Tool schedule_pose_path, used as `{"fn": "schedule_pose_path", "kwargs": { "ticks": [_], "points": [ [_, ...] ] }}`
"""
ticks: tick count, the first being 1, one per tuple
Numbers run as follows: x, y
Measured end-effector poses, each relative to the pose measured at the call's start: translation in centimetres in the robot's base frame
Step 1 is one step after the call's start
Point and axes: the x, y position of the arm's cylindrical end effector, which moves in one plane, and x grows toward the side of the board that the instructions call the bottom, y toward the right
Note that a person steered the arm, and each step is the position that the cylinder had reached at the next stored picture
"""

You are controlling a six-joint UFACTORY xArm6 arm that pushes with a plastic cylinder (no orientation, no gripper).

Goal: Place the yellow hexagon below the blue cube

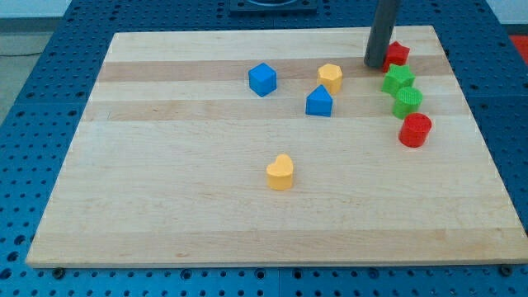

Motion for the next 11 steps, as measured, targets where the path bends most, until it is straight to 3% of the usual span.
{"fn": "schedule_pose_path", "kwargs": {
  "ticks": [1,2,3,5,6,9,11],
  "points": [
    [0.0,-0.9],
    [-3.5,-2.7],
    [-9.0,-0.2],
    [-9.3,10.2],
    [-9.6,10.1],
    [-9.6,-1.9],
    [-6.9,-5.5]
  ]
}}
